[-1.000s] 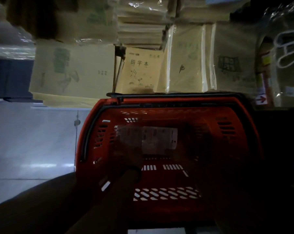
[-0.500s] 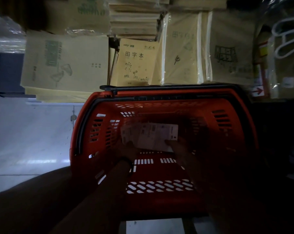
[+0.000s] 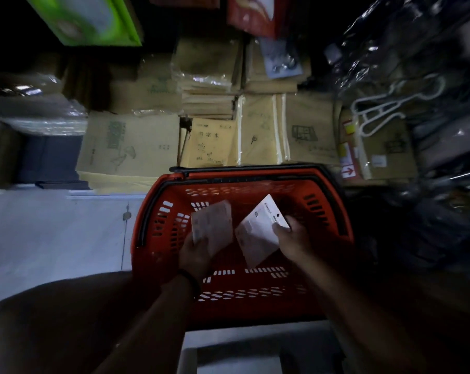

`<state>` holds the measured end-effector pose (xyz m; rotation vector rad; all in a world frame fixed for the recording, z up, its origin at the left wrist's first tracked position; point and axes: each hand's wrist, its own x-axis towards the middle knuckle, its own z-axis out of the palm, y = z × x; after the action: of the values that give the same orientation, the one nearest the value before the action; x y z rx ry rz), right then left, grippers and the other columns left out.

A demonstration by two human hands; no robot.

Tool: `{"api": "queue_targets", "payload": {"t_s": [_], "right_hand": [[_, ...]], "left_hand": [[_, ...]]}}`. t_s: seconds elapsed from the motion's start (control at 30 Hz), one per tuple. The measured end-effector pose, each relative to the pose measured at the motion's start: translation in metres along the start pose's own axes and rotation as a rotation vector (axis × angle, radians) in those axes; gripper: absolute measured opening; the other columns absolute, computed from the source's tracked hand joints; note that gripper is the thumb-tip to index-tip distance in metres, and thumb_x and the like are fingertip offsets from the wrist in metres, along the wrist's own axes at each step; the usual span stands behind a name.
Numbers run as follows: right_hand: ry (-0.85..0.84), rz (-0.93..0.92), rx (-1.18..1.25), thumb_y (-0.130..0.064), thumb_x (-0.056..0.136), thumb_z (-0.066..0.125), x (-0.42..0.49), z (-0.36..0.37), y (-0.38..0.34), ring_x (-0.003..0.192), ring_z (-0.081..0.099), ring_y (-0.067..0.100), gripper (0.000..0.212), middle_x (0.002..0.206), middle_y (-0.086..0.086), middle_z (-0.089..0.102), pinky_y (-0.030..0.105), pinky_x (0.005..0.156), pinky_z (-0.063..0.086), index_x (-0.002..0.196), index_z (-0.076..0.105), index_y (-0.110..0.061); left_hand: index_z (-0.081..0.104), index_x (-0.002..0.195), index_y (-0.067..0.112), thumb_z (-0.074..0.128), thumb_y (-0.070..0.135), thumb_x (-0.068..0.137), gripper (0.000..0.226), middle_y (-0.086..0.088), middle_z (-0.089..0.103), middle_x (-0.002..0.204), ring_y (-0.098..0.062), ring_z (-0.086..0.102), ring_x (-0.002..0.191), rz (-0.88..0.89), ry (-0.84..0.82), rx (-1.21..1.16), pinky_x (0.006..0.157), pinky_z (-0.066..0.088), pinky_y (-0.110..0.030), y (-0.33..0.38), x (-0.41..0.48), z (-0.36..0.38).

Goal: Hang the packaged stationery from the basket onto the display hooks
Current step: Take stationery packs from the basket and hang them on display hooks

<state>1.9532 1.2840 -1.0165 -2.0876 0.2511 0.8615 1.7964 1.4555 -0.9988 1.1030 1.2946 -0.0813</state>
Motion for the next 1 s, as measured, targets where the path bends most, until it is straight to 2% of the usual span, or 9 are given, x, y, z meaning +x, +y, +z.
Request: {"api": "queue_targets", "payload": {"t_s": [0.07, 0.17, 0.33, 0.43, 0.53, 0.6, 0.77, 0.87, 1.0], "right_hand": [[0.004, -0.027, 0.084, -0.021, 0.100, 0.065, -0.024, -0.010, -0.015, 0.099, 0.069, 0.028, 0.022, 0.112, 0.009, 0.074, 0.026, 0.069, 0.051, 0.120, 0.069, -0.012], [-0.099, 0.057, 0.274, -0.040, 0.100, 0.067, -0.067, -0.026, -0.036, 0.112, 0.069, 0.033, 0.040, 0.126, 0.004, 0.068, 0.052, 0.076, 0.064, 0.137, 0.060, -0.027], [-0.097, -0.057, 0.404, -0.054, 0.097, 0.067, -0.134, -0.048, -0.066, 0.122, 0.063, 0.025, 0.047, 0.139, -0.004, 0.062, 0.053, 0.080, 0.063, 0.140, 0.059, -0.037], [-0.106, -0.104, 0.511, -0.055, 0.097, 0.066, -0.167, -0.054, -0.088, 0.121, 0.065, 0.028, 0.051, 0.137, -0.005, 0.064, 0.055, 0.081, 0.064, 0.144, 0.058, -0.037], [-0.102, -0.195, 0.606, -0.047, 0.102, 0.063, -0.196, -0.060, -0.112, 0.104, 0.076, 0.028, 0.031, 0.116, -0.005, 0.078, 0.064, 0.082, 0.062, 0.128, 0.071, -0.032], [-0.106, -0.269, 0.660, -0.039, 0.106, 0.060, -0.209, -0.066, -0.123, 0.101, 0.077, 0.031, 0.025, 0.110, 0.002, 0.081, 0.067, 0.083, 0.060, 0.119, 0.076, -0.026], [-0.087, -0.347, 0.579, -0.044, 0.105, 0.060, -0.233, -0.089, -0.140, 0.098, 0.078, 0.024, 0.020, 0.106, -0.001, 0.081, 0.053, 0.072, 0.065, 0.109, 0.078, -0.036], [0.045, -0.557, 0.453, -0.042, 0.107, 0.058, -0.242, -0.105, -0.147, 0.113, 0.073, 0.020, 0.029, 0.115, -0.002, 0.079, 0.054, 0.097, 0.059, 0.120, 0.076, -0.024], [0.329, -0.850, 0.033, -0.051, 0.104, 0.052, -0.264, -0.129, -0.161, 0.092, 0.064, -0.008, 0.042, 0.097, -0.017, 0.075, 0.012, 0.079, 0.048, 0.117, 0.077, -0.020]], "left_hand": [[0.055, 0.142, 0.018, 0.054, 0.024, 0.110, 0.033, -0.018, 0.063, 0.142, -0.039, 0.063, 0.125, 0.044, -0.125, -0.083, 0.106, 0.052, -0.067, 0.021, -0.035, -0.004], [0.046, 0.152, 0.031, 0.046, 0.028, 0.113, 0.038, -0.009, 0.061, 0.139, -0.036, 0.064, 0.119, 0.034, -0.198, -0.150, 0.105, 0.051, -0.072, 0.041, -0.082, -0.011], [0.058, 0.130, 0.062, 0.054, 0.030, 0.110, 0.038, 0.016, 0.076, 0.124, -0.015, 0.075, 0.113, 0.228, -0.355, -0.055, 0.087, 0.066, -0.040, 0.055, -0.163, -0.026], [0.062, 0.143, 0.037, 0.062, 0.006, 0.103, 0.050, 0.009, 0.070, 0.141, -0.012, 0.067, 0.130, 0.403, -0.361, -0.042, 0.112, 0.055, -0.041, 0.058, -0.195, -0.021], [0.066, 0.141, 0.019, 0.069, -0.018, 0.085, 0.067, -0.003, 0.074, 0.137, -0.019, 0.071, 0.125, 0.454, -0.389, -0.142, 0.102, 0.059, -0.032, 0.067, -0.218, -0.012], [0.070, 0.134, 0.013, 0.078, -0.006, 0.081, 0.057, -0.011, 0.078, 0.127, -0.029, 0.075, 0.116, 0.413, -0.352, -0.236, 0.088, 0.063, -0.032, 0.073, -0.225, -0.010], [0.061, 0.115, 0.015, 0.088, -0.010, 0.077, 0.053, -0.018, 0.080, 0.109, -0.041, 0.077, 0.103, 0.545, -0.032, -0.327, 0.087, 0.064, -0.060, 0.095, -0.231, -0.015], [0.056, 0.122, 0.018, 0.094, -0.010, 0.063, 0.075, -0.008, 0.081, 0.103, -0.035, 0.079, 0.099, 0.545, -0.056, -0.439, 0.080, 0.065, -0.053, 0.106, -0.234, -0.025], [0.082, 0.105, 0.008, 0.093, 0.009, 0.061, 0.045, -0.031, 0.076, 0.116, -0.050, 0.076, 0.105, 0.479, -0.259, -0.435, 0.083, 0.064, -0.056, 0.122, -0.245, -0.039]]}}
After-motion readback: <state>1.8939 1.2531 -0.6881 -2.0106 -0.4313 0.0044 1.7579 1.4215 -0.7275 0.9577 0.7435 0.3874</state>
